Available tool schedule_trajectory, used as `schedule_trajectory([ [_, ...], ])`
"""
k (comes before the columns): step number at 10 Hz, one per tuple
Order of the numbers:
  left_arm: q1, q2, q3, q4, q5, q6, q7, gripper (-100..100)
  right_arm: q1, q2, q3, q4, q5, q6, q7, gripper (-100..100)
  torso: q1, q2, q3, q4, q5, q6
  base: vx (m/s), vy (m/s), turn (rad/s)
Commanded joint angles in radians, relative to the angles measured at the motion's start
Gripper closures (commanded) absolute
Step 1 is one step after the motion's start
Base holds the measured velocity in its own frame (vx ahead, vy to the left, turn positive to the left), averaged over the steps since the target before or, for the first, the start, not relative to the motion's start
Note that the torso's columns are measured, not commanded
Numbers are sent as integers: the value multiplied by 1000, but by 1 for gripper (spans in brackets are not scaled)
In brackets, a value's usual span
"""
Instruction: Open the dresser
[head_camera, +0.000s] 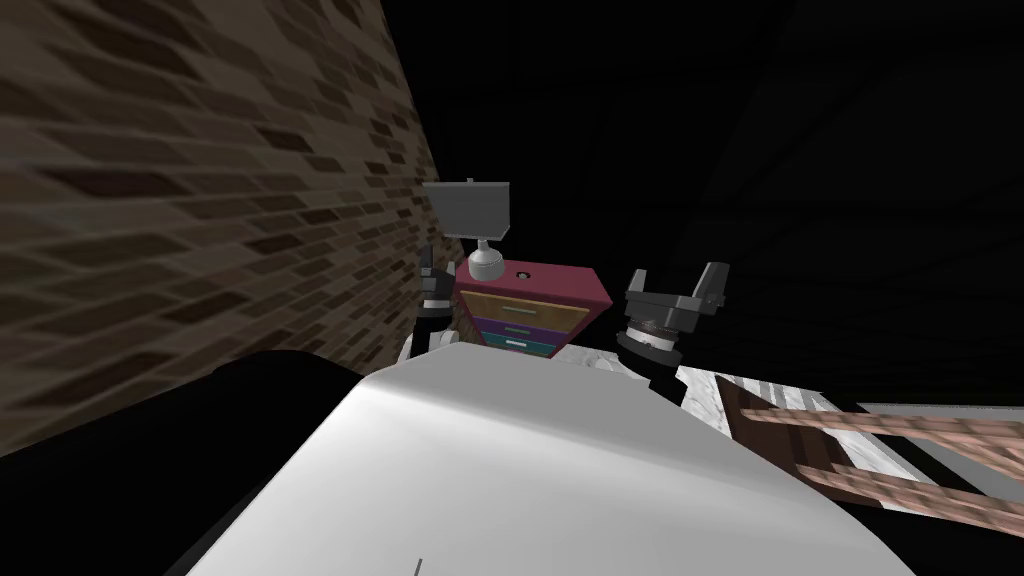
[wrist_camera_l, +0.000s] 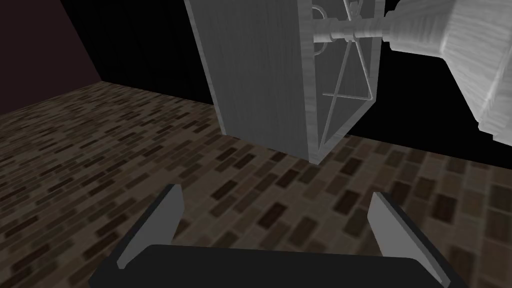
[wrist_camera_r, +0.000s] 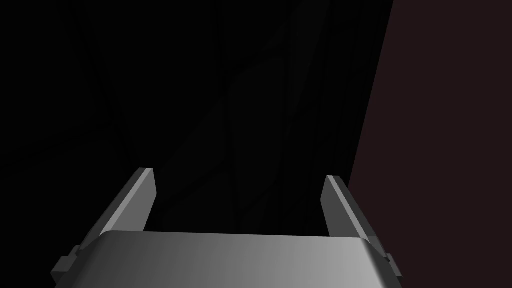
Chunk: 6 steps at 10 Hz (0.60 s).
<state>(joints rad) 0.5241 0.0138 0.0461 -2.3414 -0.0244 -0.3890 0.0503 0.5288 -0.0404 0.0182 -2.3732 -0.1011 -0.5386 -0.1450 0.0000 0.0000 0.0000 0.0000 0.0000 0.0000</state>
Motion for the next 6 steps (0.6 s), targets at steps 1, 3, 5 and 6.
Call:
schedule_trajectory([
  [1, 0, 0, 0, 0, 0, 0, 0, 0, 0, 0, 0, 0, 0, 0, 0, 0, 0, 40, -82, 41, 0, 0, 0, 0, 0],
  [3, 0, 0, 0, 0, 0, 0, 0, 0, 0, 0, 0, 0, 0, 0, 0, 0, 0, 175, -351, 176, 0, 0, 0, 0, 0],
  [5, 0, 0, 0, 0, 0, 0, 0, 0, 0, 0, 0, 0, 0, 0, 0, 0, 0, 322, -644, 322, 0, 0, 0, 0, 0],
  [6, 0, 0, 0, 0, 0, 0, 0, 0, 0, 0, 0, 0, 0, 0, 0, 0, 0, 396, -792, 396, 0, 0, 0, 0, 0],
])
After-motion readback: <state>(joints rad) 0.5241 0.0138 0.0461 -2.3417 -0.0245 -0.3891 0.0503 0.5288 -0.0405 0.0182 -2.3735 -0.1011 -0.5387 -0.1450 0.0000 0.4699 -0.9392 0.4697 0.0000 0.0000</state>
